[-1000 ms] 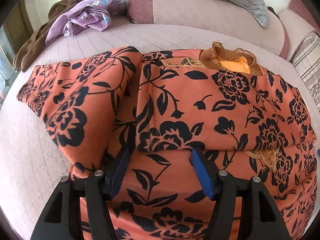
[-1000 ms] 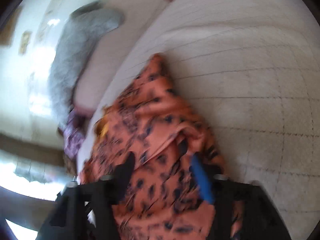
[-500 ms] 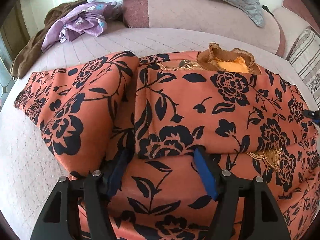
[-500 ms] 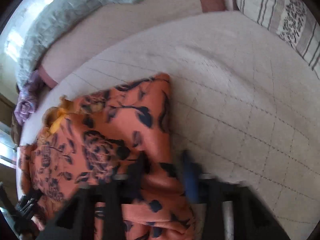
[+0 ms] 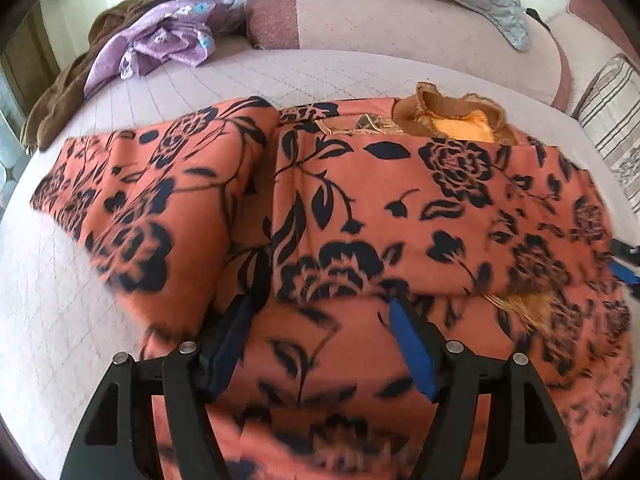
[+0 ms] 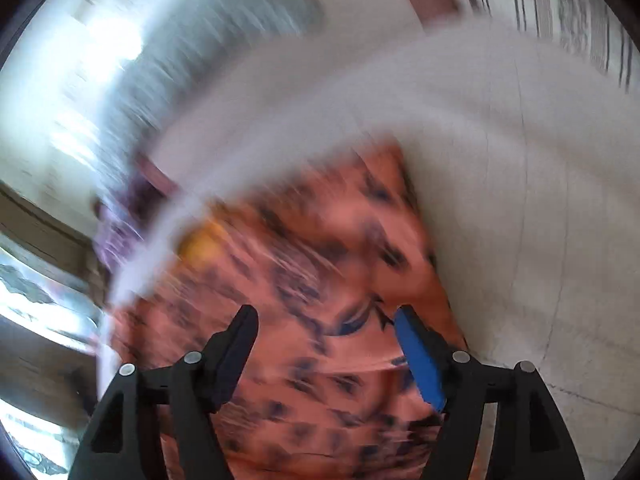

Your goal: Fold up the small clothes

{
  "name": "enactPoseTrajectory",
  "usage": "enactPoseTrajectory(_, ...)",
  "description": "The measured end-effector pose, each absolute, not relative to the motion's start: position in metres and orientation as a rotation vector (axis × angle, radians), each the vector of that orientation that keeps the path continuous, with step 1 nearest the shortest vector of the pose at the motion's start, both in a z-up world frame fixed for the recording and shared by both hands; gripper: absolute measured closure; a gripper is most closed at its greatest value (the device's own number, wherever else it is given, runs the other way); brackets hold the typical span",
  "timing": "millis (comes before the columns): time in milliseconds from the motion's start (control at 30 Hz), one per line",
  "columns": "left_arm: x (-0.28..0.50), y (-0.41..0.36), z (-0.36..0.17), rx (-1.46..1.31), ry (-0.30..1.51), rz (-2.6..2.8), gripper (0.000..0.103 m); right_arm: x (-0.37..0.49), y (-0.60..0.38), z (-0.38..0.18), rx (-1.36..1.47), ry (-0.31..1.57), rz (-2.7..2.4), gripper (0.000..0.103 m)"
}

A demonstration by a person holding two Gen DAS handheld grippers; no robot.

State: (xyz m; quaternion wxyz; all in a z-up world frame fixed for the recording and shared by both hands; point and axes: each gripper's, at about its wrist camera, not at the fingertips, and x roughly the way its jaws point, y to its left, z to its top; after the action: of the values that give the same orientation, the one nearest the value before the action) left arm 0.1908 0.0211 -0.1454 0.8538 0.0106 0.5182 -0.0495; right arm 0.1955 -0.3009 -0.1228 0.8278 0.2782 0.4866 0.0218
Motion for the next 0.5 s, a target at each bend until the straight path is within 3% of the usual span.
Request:
enactPoseTrajectory(33, 0.184, 0.026, -0.138, 0.003, 1.070, -0.116, 0.031, 0.191, -0.311, -0.126, 0.646, 1.006, 0.015, 0.052)
enactPoseTrajectory(167, 0.156, 0.059, -0.110, -0.068, 0.981, -0.100, 0.026, 0.166, -0.296, -0.090, 0.597, 0.910, 0.083, 0.036)
enactPoseTrajectory(333, 0.152, 0.089, -0.103, -0.266, 0.988, -0.126, 0.024, 0.175, -0.276, -0.073, 0.633, 0.868, 0.131, 0.035)
enactPoseTrajectory(500, 0.169, 0.073, -0.112, -0.412, 1.038, -0.251, 0.024, 0.155, -0.244, -0.086, 0.694, 0.854, 0.224, 0.035)
